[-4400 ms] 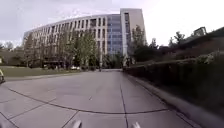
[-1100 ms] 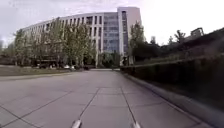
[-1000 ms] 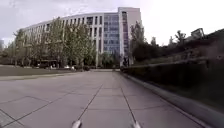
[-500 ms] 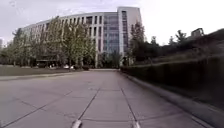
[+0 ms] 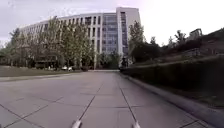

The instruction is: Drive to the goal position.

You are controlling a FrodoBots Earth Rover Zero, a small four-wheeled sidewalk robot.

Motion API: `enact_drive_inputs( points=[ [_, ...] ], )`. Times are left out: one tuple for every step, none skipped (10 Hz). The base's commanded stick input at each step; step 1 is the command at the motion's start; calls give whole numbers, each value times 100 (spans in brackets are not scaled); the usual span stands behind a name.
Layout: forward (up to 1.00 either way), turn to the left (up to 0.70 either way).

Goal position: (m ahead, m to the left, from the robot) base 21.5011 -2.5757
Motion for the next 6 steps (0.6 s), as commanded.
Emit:
enact_drive_inputs(
  points=[
    [70,0],
    [70,-6],
    [70,0],
    [70,0],
    [70,0],
    [70,-2]
  ],
)
